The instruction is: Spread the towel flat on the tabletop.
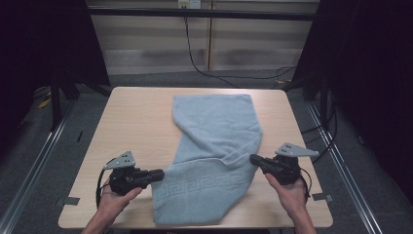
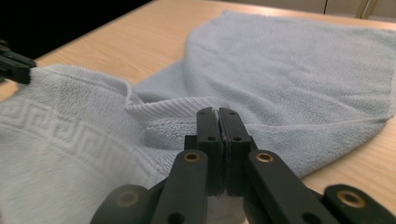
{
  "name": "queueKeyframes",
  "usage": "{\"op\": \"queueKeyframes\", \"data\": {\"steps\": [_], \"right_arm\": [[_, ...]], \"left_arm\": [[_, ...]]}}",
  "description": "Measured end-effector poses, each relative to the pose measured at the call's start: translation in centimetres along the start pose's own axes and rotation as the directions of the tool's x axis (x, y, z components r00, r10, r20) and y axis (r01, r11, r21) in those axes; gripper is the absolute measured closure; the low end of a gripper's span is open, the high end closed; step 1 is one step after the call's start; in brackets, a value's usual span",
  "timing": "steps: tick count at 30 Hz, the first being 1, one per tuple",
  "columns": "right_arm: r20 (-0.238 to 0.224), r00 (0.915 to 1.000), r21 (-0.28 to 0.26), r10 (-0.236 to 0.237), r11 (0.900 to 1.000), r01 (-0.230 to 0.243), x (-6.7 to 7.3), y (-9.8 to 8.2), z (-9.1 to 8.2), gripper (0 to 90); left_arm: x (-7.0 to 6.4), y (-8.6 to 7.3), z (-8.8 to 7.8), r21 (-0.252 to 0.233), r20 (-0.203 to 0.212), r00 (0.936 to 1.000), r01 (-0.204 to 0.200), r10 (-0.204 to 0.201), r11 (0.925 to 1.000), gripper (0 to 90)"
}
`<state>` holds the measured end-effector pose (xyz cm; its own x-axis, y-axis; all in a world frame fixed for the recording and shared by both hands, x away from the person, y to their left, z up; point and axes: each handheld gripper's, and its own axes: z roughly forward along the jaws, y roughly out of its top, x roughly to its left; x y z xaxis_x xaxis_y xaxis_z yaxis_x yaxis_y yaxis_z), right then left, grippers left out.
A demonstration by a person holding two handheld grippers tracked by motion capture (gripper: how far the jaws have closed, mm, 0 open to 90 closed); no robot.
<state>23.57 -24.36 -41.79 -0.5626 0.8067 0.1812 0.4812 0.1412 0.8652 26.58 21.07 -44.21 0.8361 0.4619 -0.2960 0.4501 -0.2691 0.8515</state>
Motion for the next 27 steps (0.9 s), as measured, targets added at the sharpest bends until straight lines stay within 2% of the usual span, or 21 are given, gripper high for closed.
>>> {"op": "queueKeyframes", "data": {"steps": [5, 7, 12, 17, 19, 20, 21, 22, 24, 25, 26, 27], "right_arm": [[-0.003, 0.9993, -0.007, -0.036, 0.999, 0.036, 1.5, -1.3, -3.2, 89.0], [-0.010, 0.9978, -0.025, -0.065, 0.998, 0.065, 2.3, -2.2, -4.5, 89.0], [-0.016, 0.9984, 0.002, -0.055, 0.999, 0.055, 3.5, -5.0, -6.4, 88.8], [-0.026, 0.9991, 0.020, -0.033, 0.999, 0.033, 3.9, -6.9, -7.8, 84.1], [-0.025, 0.9993, 0.000, -0.027, 1.000, 0.027, 3.9, -7.0, -8.5, 79.3], [-0.017, 0.9993, -0.023, -0.033, 0.999, 0.033, 3.7, -6.5, -8.9, 74.1], [-0.017, 0.9993, -0.023, -0.033, 0.999, 0.033, 3.7, -6.5, -8.9, 74.1], [0.001, 0.9982, -0.037, -0.059, 0.998, 0.059, 3.5, -5.8, -9.1, 71.5], [0.019, 0.9980, -0.046, -0.061, 0.997, 0.061, 3.5, -5.5, -9.2, 68.8], [0.017, 0.9982, -0.076, -0.058, 0.995, 0.059, 3.4, -5.1, -9.4, 68.9], [0.011, 0.9981, -0.085, -0.060, 0.995, 0.061, 3.3, -4.7, -9.5, 68.4], [0.004, 0.9982, -0.076, -0.060, 0.995, 0.060, 3.2, -4.3, -9.1, 65.7]], "left_arm": [[-2.0, -0.1, -1.1, -0.017, 0.043, 0.9986, -0.030, 0.031, 0.9994, 82.8], [-2.5, -0.5, -1.2, -0.012, 0.057, 0.9981, -0.023, 0.024, 0.9997, 82.6], [-3.5, -2.4, -0.6, 0.042, 0.091, 0.9958, -0.010, 0.006, 0.9991, 82.1], [-4.3, -4.2, -0.4, 0.082, 0.151, 0.9884, 0.006, -0.018, 0.9966, 78.1], [-4.3, -4.3, -0.7, 0.065, 0.171, 0.9849, 0.018, -0.029, 0.9977, 74.5], [-4.1, -4.1, -1.0, 0.052, 0.177, 0.9836, 0.025, -0.034, 0.9983, 68.8], [-3.9, -3.9, -1.2, 0.037, 0.186, 0.9818, 0.033, -0.039, 0.9988, 68.8], [-3.7, -3.6, -1.4, 0.018, 0.192, 0.9808, 0.032, -0.035, 0.9993, 66.8], [-3.3, -3.2, -1.8, -0.026, 0.208, 0.9775, 0.044, -0.038, 0.9987, 66.3], [-3.0, -2.9, -2.0, -0.039, 0.210, 0.9769, 0.050, -0.040, 0.9980, 66.1], [-2.7, -2.7, -2.0, -0.053, 0.222, 0.9738, 0.063, -0.050, 0.9967, 63.9], [-2.5, -2.5, -2.0, -0.059, 0.221, 0.9738, 0.067, -0.052, 0.9960, 63.9]]}}
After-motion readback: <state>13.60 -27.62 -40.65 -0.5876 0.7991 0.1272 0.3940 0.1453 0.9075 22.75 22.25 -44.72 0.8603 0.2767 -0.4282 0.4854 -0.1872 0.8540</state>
